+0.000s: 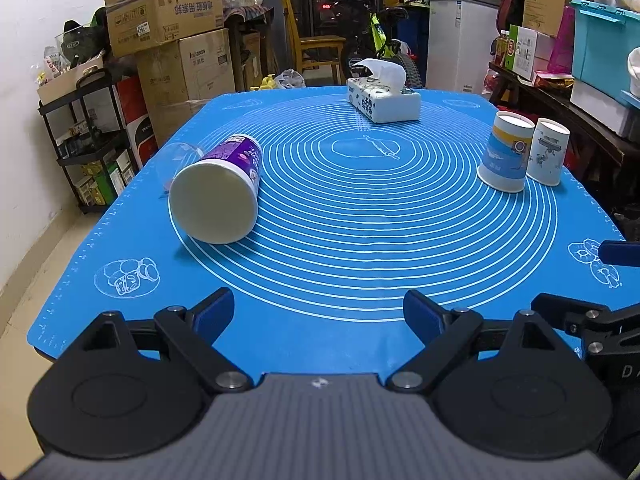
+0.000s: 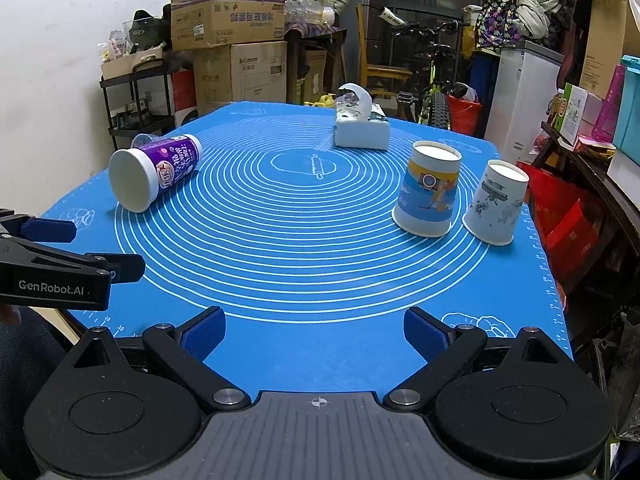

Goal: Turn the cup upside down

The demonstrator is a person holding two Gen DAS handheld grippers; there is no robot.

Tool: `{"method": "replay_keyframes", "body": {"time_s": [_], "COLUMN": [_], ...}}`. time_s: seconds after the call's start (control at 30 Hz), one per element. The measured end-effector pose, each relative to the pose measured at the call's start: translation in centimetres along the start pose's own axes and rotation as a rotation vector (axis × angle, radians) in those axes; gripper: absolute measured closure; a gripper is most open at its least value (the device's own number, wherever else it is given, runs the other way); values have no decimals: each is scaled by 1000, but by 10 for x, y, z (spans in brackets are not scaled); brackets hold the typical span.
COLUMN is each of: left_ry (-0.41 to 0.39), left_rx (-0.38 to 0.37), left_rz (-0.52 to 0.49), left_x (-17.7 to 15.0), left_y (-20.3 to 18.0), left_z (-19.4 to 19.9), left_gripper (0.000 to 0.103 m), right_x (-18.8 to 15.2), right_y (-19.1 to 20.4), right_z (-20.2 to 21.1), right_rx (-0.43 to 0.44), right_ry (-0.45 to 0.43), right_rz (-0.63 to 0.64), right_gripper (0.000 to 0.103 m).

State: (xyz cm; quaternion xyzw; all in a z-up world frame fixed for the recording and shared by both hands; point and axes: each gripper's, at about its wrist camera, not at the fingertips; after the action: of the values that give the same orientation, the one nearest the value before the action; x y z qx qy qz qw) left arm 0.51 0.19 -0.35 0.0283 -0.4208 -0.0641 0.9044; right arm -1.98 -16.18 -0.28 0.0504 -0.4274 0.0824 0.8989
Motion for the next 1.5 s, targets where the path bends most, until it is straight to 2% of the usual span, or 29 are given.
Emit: {"method": "replay_keyframes", "body": {"time_s": [1.5], "left_ry": [5], "left_rx": [9], "left_rz": [-4], "left_x": [-2], "left_y": [2], "left_z": [-3], "left_gripper": [12], "right_x": [0], "right_y": [-6], "right_z": [-3], "right_rx": [3], "right_ry": [5], "right_rz": [-25], "right_gripper": [7]}}
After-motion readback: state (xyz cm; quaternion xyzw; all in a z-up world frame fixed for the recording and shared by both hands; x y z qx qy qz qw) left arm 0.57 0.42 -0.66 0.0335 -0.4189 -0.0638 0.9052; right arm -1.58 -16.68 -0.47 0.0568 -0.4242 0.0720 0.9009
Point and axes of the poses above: each gripper's, at about its wrist camera, not at the fingertips, and z roughly against the way its jaws point, y to its left, x to its top, and after that the axes turned 3 degrees about -z, right-handed
